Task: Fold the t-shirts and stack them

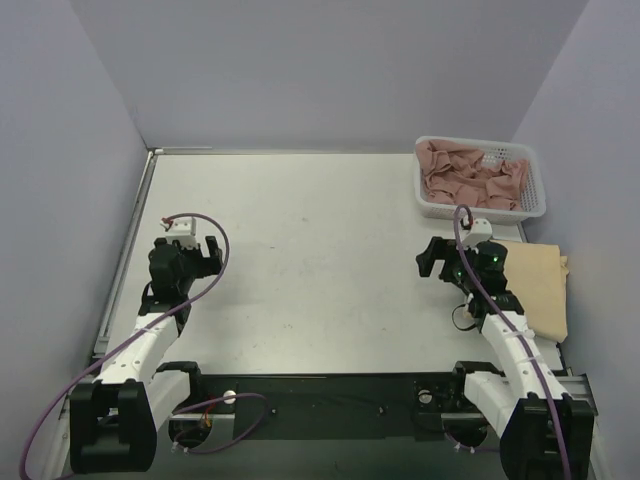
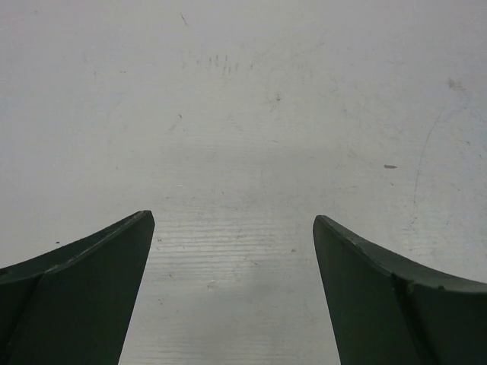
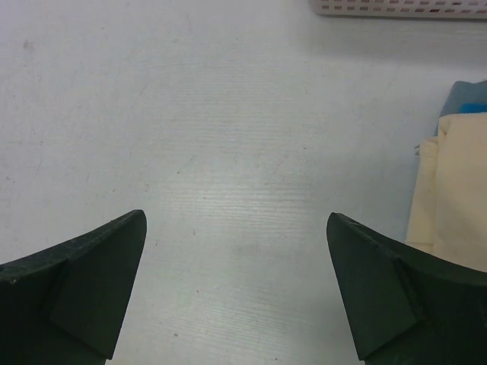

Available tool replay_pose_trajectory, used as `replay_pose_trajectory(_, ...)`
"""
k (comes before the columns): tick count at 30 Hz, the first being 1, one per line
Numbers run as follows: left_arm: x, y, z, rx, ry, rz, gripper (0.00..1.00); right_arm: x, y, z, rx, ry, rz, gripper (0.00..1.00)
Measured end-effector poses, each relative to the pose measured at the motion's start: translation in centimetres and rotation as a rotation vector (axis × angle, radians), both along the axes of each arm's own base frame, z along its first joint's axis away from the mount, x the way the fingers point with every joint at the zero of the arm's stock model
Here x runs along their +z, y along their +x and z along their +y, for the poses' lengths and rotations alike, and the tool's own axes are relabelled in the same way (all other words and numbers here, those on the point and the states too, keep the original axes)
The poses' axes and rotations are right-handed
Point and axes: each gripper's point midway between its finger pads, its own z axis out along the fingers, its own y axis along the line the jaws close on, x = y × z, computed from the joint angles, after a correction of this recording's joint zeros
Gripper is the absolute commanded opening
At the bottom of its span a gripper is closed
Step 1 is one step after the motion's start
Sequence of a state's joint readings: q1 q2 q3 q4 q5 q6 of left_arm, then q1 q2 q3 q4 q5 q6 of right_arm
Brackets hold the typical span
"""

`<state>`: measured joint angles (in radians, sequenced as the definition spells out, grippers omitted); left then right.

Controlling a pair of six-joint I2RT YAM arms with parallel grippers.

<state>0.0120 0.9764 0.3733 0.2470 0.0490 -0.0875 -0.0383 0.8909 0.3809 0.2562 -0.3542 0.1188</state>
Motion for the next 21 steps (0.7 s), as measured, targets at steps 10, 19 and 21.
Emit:
replay_pose_trajectory(10, 0.9, -0.2, -3.6, -0.324, 0.131, -0.053, 0.96, 15.8, 12.3, -5.3, -0.137, 0.114, -0.116, 0.94)
replay_pose_trajectory(19, 5.0, 2.0, -4.3, -0.274, -0.01, -0.092, 0.91, 12.2, 27.0, -13.9, -0.451, 0.037, 0.092, 0.92)
replay_pose_trajectory(21, 5.3, 2.3, -4.6, -0.278, -0.04, -0.084, 0.91, 7.8, 29.2, -14.7, -0.467, 0.02, 0.18, 0.92)
